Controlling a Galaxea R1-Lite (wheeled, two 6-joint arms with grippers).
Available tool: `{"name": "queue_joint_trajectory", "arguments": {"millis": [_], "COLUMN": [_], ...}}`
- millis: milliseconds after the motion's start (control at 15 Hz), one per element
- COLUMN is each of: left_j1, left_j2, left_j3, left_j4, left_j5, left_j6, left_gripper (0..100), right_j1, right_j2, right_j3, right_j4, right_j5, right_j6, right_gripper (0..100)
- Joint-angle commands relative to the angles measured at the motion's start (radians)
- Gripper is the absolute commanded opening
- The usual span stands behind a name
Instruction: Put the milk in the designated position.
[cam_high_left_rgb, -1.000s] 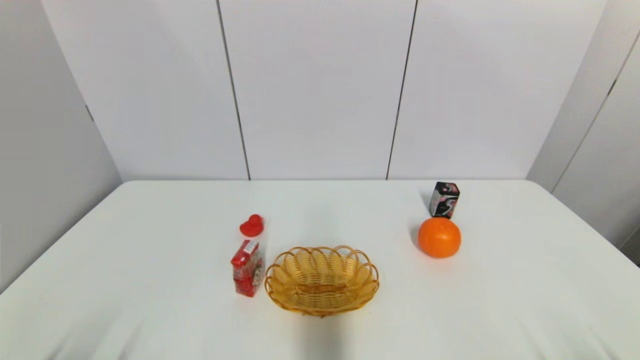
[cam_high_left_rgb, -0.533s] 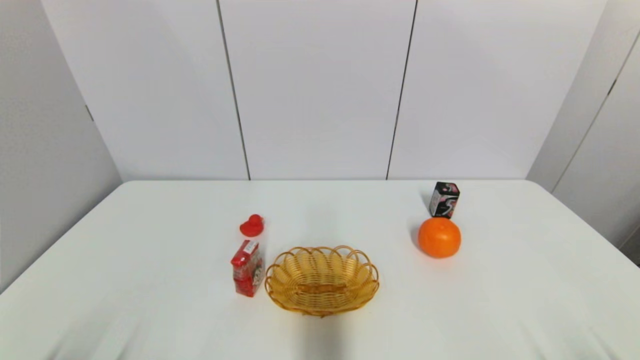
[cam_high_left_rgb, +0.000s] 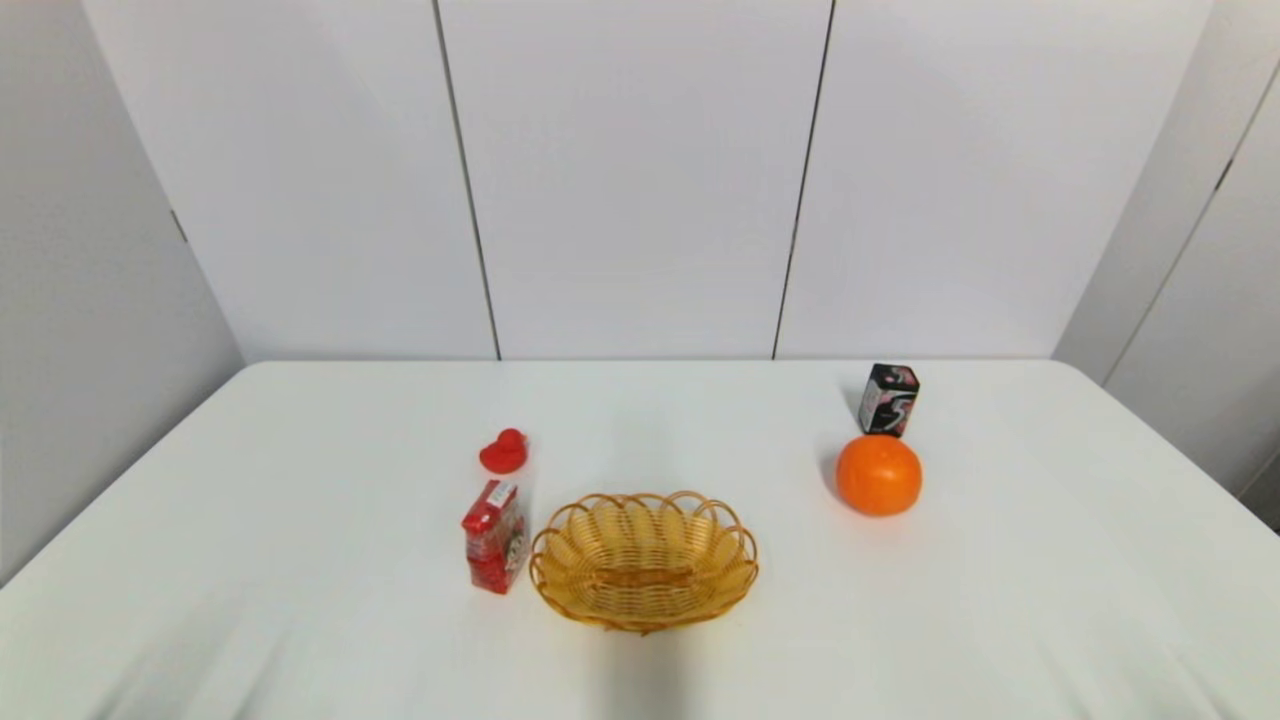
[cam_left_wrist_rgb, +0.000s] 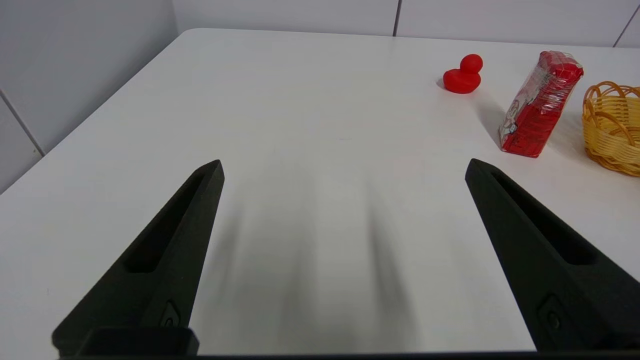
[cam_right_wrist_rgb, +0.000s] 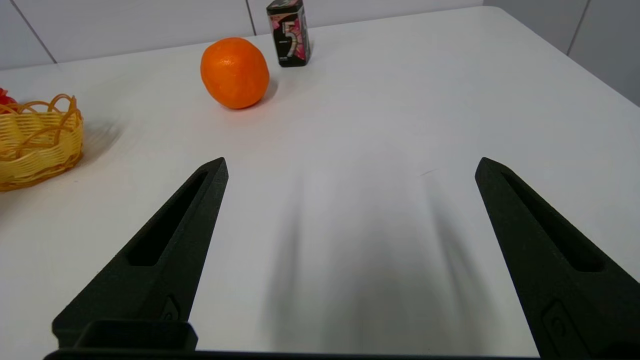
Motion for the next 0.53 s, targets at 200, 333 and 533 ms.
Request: {"name": "queue_joint_trajectory", "arguments": {"millis": [200, 333, 533], "left_j1": [0.000, 0.000, 0.000], "left_j2": [0.000, 0.000, 0.002], "left_j3": [0.000, 0.000, 0.000], "left_j4": [0.000, 0.000, 0.000], "left_j5": [0.000, 0.000, 0.000], "left_j6": [-0.002, -0.002, 0.000], "left_gripper": [100, 100, 100], "right_j1": [0.000, 0.000, 0.000], "right_j2": [0.000, 0.002, 0.002], "right_j3": [0.000, 0.000, 0.000], "right_j4": [0.000, 0.000, 0.000], "right_j5": [-0.006, -0.021, -0.020], "right_j6": [0.011, 0.034, 0.032], "right_gripper": [100, 100, 100]}}
